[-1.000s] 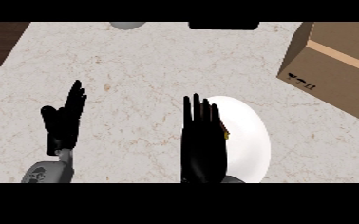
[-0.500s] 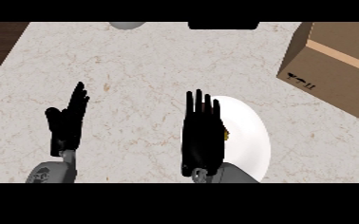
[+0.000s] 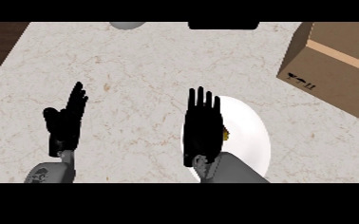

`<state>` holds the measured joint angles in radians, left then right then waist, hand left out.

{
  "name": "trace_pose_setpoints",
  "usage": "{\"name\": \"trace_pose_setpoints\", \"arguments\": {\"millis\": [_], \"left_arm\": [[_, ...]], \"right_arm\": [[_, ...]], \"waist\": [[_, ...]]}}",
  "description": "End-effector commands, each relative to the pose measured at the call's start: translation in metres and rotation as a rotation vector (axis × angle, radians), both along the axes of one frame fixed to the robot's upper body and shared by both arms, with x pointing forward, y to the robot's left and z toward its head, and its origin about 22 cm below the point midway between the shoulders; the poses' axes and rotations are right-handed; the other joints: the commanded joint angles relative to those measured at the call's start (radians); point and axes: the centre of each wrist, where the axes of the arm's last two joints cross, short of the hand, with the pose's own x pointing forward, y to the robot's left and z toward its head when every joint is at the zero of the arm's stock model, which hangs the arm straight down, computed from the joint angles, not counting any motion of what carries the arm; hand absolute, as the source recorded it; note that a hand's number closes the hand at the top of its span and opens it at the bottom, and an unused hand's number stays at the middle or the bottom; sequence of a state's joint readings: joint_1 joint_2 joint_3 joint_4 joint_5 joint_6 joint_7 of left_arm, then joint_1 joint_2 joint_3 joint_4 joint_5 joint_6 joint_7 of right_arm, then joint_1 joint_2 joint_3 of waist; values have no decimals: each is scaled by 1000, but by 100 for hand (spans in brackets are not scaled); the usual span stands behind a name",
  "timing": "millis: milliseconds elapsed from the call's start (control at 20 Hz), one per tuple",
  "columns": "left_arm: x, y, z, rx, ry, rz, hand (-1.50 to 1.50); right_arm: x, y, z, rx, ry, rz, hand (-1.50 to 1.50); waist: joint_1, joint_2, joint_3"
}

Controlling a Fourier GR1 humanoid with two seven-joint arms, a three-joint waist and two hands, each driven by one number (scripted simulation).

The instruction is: Pick the sweet potato from the plate and place it in the cardboard box

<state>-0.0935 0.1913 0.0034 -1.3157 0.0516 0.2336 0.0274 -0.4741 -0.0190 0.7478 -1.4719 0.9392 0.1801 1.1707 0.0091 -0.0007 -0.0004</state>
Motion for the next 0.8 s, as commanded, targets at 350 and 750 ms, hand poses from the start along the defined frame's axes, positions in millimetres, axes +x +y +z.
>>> {"name": "trace_pose_setpoints", "arguments": {"millis": [350, 750], "left_arm": [[-4, -9, 2, -3, -11, -6, 0], [-15, -6, 0, 11, -12, 16, 0]], "right_arm": [[-5, 5, -25, -61, 63, -144, -150], [23, -6, -30, -54, 52, -141, -150]], "waist": [[-1, 0, 0], [-1, 0, 1]]}}
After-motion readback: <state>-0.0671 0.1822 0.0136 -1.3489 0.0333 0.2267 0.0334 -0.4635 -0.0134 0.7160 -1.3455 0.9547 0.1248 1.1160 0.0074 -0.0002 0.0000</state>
